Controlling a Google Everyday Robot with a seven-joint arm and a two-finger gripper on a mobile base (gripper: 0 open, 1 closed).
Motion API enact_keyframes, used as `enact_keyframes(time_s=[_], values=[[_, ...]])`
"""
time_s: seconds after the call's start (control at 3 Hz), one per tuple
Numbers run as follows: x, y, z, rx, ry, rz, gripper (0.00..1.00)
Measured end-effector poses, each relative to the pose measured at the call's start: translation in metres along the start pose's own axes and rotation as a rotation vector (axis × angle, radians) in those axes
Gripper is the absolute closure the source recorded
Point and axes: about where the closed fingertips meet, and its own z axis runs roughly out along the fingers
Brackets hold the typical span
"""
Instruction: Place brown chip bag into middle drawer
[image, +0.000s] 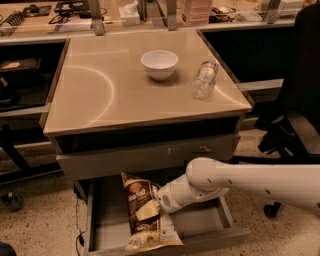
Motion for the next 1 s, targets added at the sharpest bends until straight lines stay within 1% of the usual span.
enact_keyframes(time_s=[0.33,0.67,1.0], values=[[-0.001,-0.016,0.0,0.011,0.021,0.029,1.0],[-0.002,-0.034,0.006,-0.001,0.089,0.07,1.0],[0.003,-0.061,0.008,-0.005,0.177,0.134,1.0]])
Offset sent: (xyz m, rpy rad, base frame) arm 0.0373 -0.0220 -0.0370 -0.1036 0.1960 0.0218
